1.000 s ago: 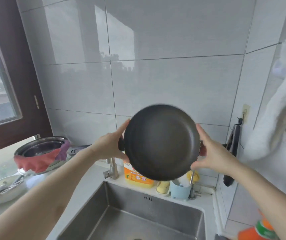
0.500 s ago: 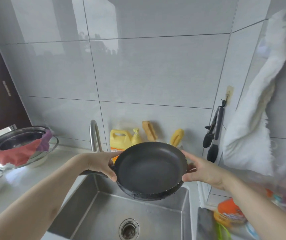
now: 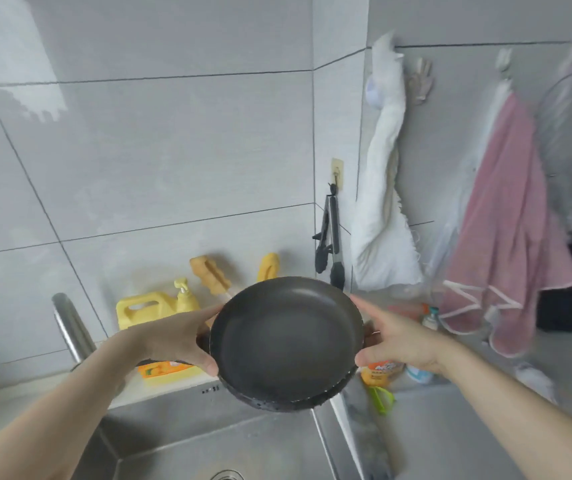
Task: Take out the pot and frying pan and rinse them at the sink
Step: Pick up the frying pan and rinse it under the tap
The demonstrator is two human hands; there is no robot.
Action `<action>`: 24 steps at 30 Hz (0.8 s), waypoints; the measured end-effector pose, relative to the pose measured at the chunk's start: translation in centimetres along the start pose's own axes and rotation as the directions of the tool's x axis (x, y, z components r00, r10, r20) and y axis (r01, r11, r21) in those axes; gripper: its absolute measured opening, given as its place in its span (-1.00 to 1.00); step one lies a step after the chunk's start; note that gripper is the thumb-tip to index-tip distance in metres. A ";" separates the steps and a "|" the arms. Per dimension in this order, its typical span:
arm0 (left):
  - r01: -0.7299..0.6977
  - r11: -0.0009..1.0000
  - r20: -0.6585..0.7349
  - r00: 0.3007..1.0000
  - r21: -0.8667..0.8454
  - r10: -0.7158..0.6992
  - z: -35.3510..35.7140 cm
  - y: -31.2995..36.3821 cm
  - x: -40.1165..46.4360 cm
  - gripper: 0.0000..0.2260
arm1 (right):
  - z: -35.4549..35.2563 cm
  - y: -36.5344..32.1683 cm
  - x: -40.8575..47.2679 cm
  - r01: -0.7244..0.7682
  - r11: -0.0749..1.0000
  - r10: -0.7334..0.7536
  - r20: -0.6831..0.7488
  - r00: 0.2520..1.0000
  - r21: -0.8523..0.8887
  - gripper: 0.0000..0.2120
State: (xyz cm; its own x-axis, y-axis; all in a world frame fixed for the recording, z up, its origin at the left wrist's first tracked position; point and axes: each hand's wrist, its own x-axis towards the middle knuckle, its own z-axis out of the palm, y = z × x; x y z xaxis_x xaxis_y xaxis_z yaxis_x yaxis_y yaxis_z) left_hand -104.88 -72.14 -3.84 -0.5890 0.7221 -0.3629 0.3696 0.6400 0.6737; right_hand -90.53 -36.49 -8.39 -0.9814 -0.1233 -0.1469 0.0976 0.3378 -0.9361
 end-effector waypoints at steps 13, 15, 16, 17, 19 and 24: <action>-0.358 0.925 0.340 0.892 0.130 0.297 10.2 15.0 7.6 -0.06 | -0.4 2.2 -25.7 -0.115 0.991 0.135 -0.440 0.888 0.071 -0.02; -0.434 0.894 0.414 0.838 0.110 0.356 13.5 18.6 8.0 -0.08 | -0.3 3.2 -30.8 -0.153 0.983 0.185 -0.514 0.838 0.104 -0.01; -0.464 0.880 0.447 0.811 0.100 0.377 15.3 20.5 8.1 -0.10 | -0.1 3.6 -33.5 -0.165 0.978 0.209 -0.553 0.806 0.128 -0.02; -0.490 0.867 0.480 0.784 0.088 0.394 17.2 22.4 8.2 -0.10 | 0.1 4.0 -36.3 -0.171 0.974 0.227 -0.592 0.774 0.151 -0.03; -0.544 0.834 0.546 0.728 0.093 0.414 21.2 26.5 8.3 -0.11 | 0.8 4.9 -42.1 -0.185 0.959 0.281 -0.667 0.690 0.213 -0.08; -0.661 0.742 0.653 0.612 0.113 0.446 33.4 37.2 6.6 -0.05 | 2.6 7.1 -58.2 -0.225 0.928 0.372 -0.785 0.496 0.297 0.04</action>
State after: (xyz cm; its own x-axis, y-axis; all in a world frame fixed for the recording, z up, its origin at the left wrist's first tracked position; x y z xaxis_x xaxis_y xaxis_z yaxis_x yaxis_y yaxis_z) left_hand -71.05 -34.86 -2.67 0.2734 0.8990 -0.3421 0.7447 0.0273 0.6669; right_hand -32.34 -29.34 -7.35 -0.5797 0.7969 -0.1699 0.3605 0.0638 -0.9306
